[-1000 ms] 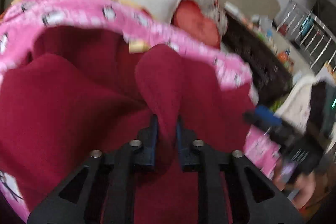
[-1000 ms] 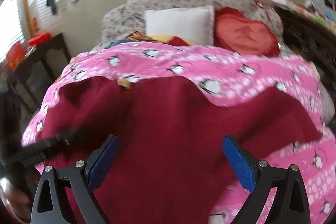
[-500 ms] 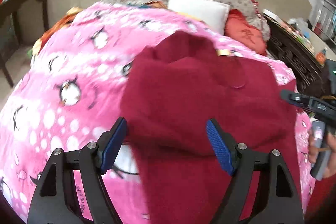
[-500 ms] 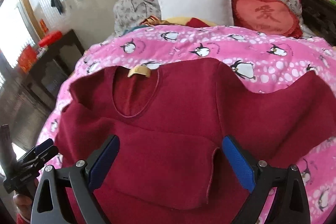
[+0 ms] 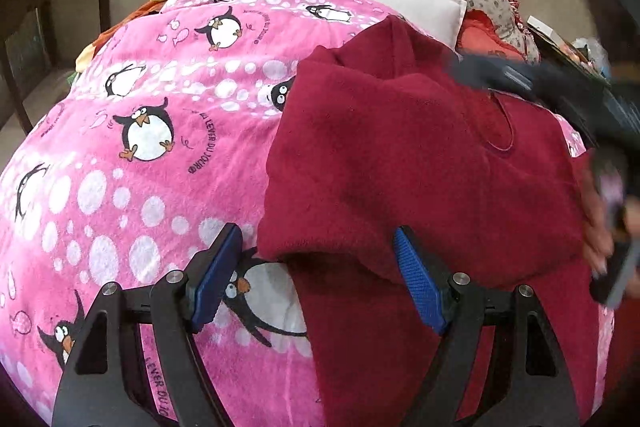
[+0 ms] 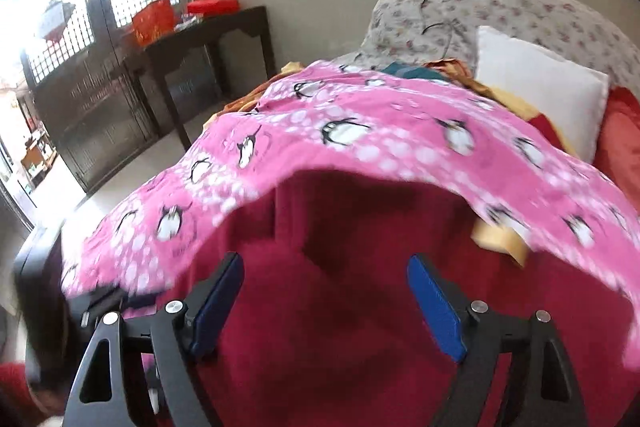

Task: Fold small clothes
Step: 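Fold the held side over the shirt body and open the left gripper, then grasp the opposite side edge of the shirt with the right gripper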

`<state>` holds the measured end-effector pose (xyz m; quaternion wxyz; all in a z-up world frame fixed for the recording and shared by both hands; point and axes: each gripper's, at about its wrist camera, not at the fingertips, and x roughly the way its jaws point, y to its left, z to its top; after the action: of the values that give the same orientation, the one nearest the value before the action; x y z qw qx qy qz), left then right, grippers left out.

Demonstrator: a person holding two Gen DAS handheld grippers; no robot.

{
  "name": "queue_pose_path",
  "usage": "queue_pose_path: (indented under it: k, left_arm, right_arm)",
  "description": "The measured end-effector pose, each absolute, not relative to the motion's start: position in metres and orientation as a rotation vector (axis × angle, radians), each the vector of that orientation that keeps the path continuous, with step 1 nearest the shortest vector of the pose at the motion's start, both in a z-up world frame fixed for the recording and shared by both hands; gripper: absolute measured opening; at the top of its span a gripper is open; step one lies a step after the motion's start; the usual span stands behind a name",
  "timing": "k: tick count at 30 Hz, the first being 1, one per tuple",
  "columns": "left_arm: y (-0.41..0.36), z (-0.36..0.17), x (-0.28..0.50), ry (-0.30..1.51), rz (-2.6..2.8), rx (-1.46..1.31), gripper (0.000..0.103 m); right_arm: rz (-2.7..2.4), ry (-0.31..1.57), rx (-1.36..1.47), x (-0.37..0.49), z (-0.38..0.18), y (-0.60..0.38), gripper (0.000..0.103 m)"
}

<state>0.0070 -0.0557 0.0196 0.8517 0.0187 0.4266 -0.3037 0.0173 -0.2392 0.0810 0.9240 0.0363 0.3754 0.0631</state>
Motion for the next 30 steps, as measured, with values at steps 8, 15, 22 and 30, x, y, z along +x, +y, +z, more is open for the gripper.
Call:
queue_pose_path:
  k: [8, 15, 22, 30]
  left_arm:
    - [-0.049, 0.019, 0.005, 0.885, -0.657, -0.003, 0.078]
    - [-0.048, 0.017, 0.004, 0.876, -0.658, -0.021, 0.078]
    - [-0.048, 0.019, 0.003, 0.877, -0.651, -0.018, 0.078]
    - [-0.032, 0.063, -0.014, 0.759, -0.635, -0.036, 0.078]
  right_arm:
    - [-0.027, 0.827, -0.018, 0.101, 0.053, -0.217, 0.051]
    - [0.165, 0.830, 0.129, 0.048, 0.077, -0.245, 0.056]
    - [0.295, 0.879, 0.096, 0.038, 0.045, -0.243, 0.052]
    - [0.170, 0.710, -0.134, -0.001, 0.085, -0.230, 0.009]
